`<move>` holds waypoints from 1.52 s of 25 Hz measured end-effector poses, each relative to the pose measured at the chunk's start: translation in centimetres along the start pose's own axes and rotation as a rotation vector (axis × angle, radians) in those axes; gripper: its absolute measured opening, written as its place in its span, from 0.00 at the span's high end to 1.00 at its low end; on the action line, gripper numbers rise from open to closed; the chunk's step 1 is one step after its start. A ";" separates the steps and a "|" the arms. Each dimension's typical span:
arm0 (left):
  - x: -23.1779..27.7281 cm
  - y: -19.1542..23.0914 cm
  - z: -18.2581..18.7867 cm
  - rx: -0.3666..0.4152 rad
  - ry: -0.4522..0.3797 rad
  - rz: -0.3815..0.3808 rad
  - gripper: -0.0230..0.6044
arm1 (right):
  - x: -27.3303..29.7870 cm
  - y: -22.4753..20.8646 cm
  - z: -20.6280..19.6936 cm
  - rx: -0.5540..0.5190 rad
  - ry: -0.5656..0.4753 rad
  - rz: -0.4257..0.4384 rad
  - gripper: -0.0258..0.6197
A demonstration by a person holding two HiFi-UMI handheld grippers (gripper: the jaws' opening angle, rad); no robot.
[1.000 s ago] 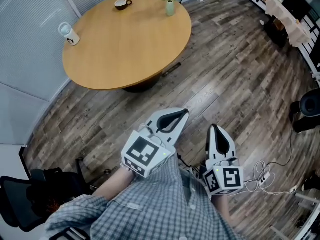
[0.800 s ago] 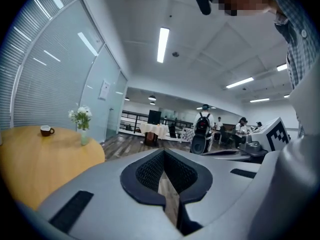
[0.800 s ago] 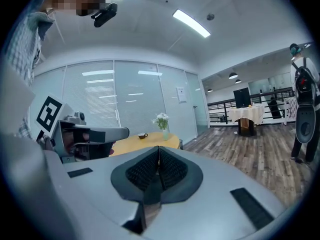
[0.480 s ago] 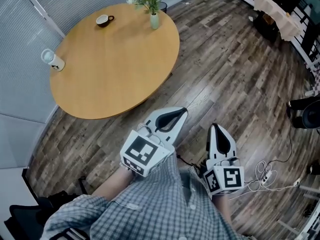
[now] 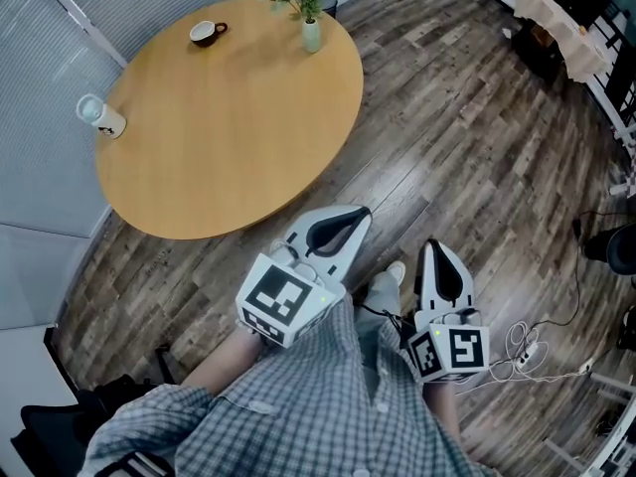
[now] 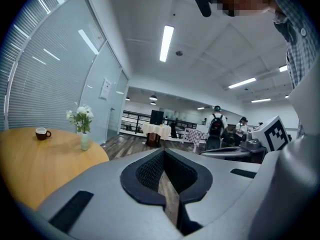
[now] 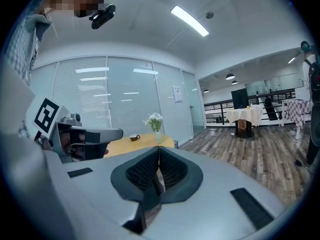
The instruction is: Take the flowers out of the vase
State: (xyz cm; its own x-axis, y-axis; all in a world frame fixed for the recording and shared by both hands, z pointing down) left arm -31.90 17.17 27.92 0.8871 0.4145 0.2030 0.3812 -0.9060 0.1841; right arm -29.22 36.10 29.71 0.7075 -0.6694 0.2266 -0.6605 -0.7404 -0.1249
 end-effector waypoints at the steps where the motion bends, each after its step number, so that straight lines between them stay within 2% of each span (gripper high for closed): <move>1: 0.1 0.2 0.0 0.005 0.003 0.008 0.95 | 0.4 -0.2 0.0 0.001 0.001 0.005 0.94; 7: 1.8 0.9 0.3 0.014 0.004 0.072 0.95 | 3.6 -2.7 0.4 -0.001 0.003 0.066 0.95; 14: 6.1 2.3 1.3 -0.034 0.013 0.178 0.95 | 8.5 -6.5 1.4 -0.010 0.020 0.172 0.94; 21: 11.6 3.0 2.8 -0.056 -0.020 0.256 0.95 | 13.3 -12.1 3.3 -0.020 0.030 0.261 0.95; 29: 16.1 3.6 4.2 -0.091 -0.069 0.400 0.95 | 18.7 -16.4 5.6 -0.092 0.025 0.395 0.95; 34: 19.1 3.8 5.1 -0.106 -0.090 0.449 0.95 | 20.3 -19.0 6.8 -0.123 0.008 0.438 0.95; 38: 20.3 3.6 5.1 -0.106 -0.098 0.484 0.95 | 21.2 -20.9 6.5 -0.096 0.022 0.458 0.95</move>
State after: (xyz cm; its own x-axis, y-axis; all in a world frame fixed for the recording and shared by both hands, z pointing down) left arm -11.20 21.87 27.78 0.9779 -0.0655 0.1987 -0.1037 -0.9765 0.1889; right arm 1.24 36.95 30.86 0.3327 -0.9237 0.1897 -0.9245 -0.3592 -0.1274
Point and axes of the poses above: the fingertips, and each gripper's own axes: x forward along the fingers, y to its left, z out of its top, the point moved 8 cm from there along -x, backward along the fingers, and after that the axes turned 2 degrees about -x, right-handed, at the moved point
